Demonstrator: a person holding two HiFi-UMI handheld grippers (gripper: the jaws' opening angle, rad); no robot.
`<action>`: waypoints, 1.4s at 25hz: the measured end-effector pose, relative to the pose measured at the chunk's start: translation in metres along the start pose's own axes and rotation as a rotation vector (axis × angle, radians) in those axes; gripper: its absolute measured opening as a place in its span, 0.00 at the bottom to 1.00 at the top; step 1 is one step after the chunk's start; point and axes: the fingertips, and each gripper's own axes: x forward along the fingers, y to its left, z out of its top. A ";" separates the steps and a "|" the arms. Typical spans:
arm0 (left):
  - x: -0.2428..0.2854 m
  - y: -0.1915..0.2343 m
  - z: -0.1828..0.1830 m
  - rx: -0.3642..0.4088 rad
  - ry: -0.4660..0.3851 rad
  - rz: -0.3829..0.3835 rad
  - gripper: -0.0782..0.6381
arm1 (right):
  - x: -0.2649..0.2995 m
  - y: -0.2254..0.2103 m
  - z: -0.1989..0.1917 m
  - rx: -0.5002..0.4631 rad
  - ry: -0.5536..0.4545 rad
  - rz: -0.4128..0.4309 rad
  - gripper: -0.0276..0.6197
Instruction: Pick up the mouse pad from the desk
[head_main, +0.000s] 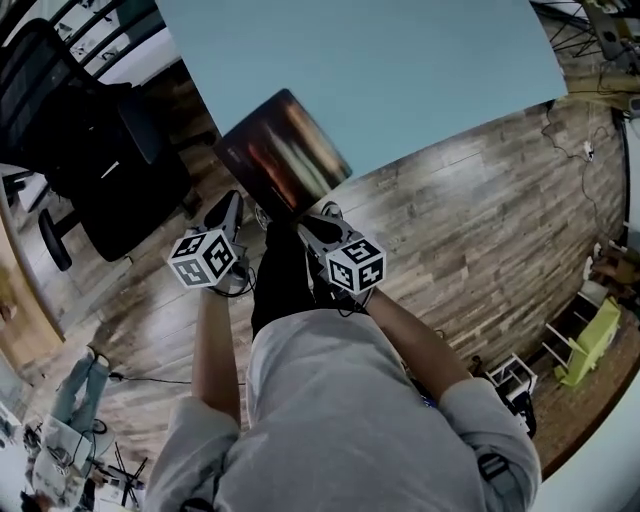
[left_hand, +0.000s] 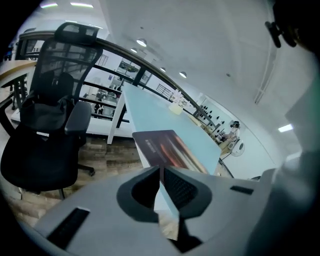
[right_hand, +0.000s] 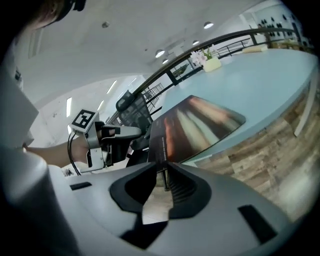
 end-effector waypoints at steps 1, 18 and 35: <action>0.002 0.002 0.000 0.003 0.015 -0.010 0.16 | 0.001 -0.001 -0.001 0.051 -0.009 0.000 0.16; 0.042 0.017 0.007 -0.106 0.134 -0.159 0.29 | 0.011 -0.018 -0.006 0.375 -0.093 -0.041 0.24; 0.049 0.018 0.015 -0.087 0.152 -0.162 0.24 | 0.013 -0.022 0.000 0.379 -0.124 -0.095 0.15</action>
